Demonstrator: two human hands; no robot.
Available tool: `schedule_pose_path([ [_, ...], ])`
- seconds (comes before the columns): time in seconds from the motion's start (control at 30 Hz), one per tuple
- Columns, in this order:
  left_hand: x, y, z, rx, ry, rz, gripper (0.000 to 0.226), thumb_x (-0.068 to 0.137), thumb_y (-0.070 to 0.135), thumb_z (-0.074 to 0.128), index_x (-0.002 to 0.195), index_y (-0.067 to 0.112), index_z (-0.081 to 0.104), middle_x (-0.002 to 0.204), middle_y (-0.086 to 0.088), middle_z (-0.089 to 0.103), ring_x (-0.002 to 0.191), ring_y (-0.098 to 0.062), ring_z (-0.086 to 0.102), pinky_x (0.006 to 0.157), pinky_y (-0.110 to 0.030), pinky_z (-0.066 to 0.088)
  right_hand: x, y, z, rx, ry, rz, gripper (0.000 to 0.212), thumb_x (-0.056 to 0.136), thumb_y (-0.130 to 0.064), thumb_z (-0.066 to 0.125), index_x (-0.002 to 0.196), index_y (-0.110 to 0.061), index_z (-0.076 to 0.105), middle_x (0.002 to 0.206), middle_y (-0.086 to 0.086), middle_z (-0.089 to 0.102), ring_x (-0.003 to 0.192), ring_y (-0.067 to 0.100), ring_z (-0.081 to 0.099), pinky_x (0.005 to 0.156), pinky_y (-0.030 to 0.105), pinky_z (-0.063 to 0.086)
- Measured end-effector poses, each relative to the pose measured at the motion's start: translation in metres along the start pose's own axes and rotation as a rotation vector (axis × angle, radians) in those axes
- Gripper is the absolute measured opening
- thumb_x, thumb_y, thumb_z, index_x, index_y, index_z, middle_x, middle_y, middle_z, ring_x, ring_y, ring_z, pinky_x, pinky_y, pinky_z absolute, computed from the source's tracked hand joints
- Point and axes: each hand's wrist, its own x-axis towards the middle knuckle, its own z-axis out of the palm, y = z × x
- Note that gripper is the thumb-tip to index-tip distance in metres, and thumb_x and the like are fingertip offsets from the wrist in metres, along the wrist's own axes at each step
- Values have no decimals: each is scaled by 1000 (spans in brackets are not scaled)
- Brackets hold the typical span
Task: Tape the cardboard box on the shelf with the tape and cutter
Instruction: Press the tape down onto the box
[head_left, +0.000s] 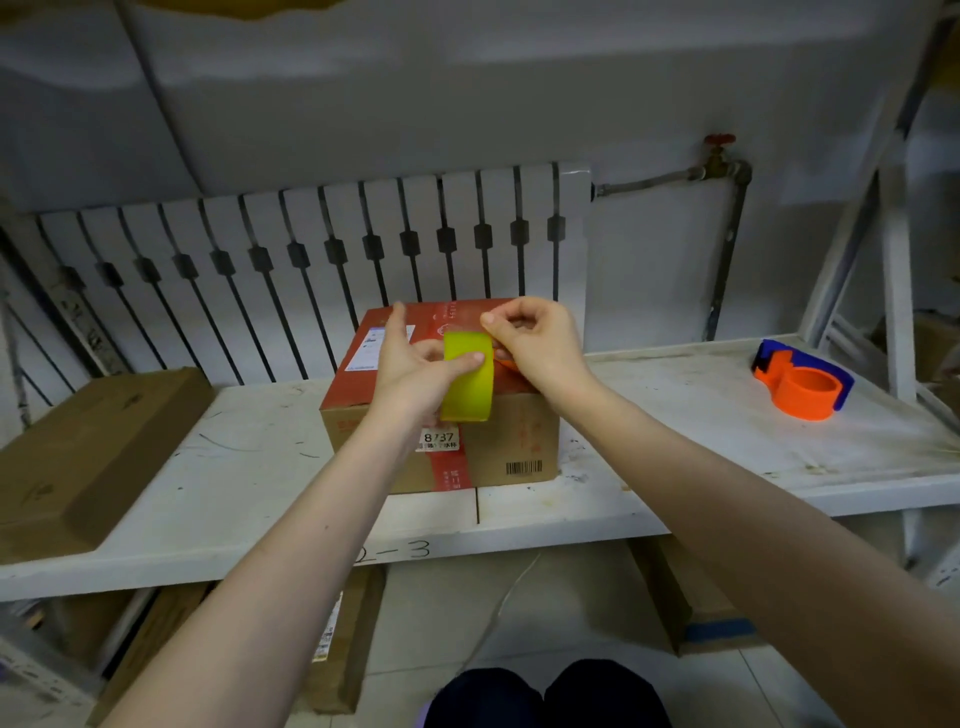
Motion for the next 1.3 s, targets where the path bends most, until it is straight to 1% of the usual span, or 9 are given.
schedule_pose_path([
  [0.17,32,1,-13,410,89,283,105,73,13,76,149,25,5,83,2,63,81,-12,60,73,-24,47,10,17,11,30,40,77,30,83,-19,70,108,-3,68,97,13,72,87,18,68,87,35,56],
  [0.27,55,-10,-25,728,164,339,106,74,17,74,148,28,-1,94,-2,67,88,-24,62,76,-41,53,12,29,13,-196,-7,83,37,87,-15,65,121,-4,60,114,9,68,94,8,60,90,21,48],
  [0.5,87,-42,-41,1099,181,313,100,74,9,68,149,21,4,107,-11,66,97,-34,61,83,-42,47,-1,47,27,-847,-352,-227,25,91,-12,53,112,-12,66,116,6,65,105,25,60,84,42,54],
  [0.63,93,-59,-42,1112,100,229,93,74,16,73,146,24,16,128,-13,57,117,-34,52,92,-47,48,-3,53,32,-931,-404,-298,29,91,-23,51,116,-15,63,116,2,64,111,21,55,83,40,53],
  [0.73,89,-64,-42,1115,153,339,77,73,14,72,140,18,34,134,-12,51,125,-32,43,98,-47,44,-2,52,28,-917,-443,-264,36,87,-23,52,122,-17,59,123,0,62,116,20,51,89,41,51],
  [0.8,78,-68,-40,1025,169,520,54,77,6,65,128,11,50,126,-13,53,120,-31,45,97,-44,45,-1,50,26,-928,-462,-242,39,85,-21,54,124,-18,58,125,0,60,118,20,50,90,41,51],
  [0.93,62,-79,-40,987,-136,626,23,87,15,54,105,11,68,103,-6,64,101,-25,56,84,-34,46,-1,50,28,-915,-409,-243,33,85,-25,51,114,-17,65,115,2,65,108,21,57,81,40,54],
  [1.13,70,-77,-51,1035,-276,555,30,85,26,62,112,12,67,113,-6,68,107,-24,60,91,-32,46,3,48,45,-1076,-322,-268,46,81,-58,54,99,-17,65,98,1,65,91,20,60,67,36,53],
  [1.3,77,-73,-54,1120,-370,518,42,82,28,67,119,9,63,122,-8,66,115,-24,58,99,-35,44,4,45,54,-1188,-283,-316,54,76,-65,58,95,-15,61,95,3,63,86,22,60,60,32,43],
])
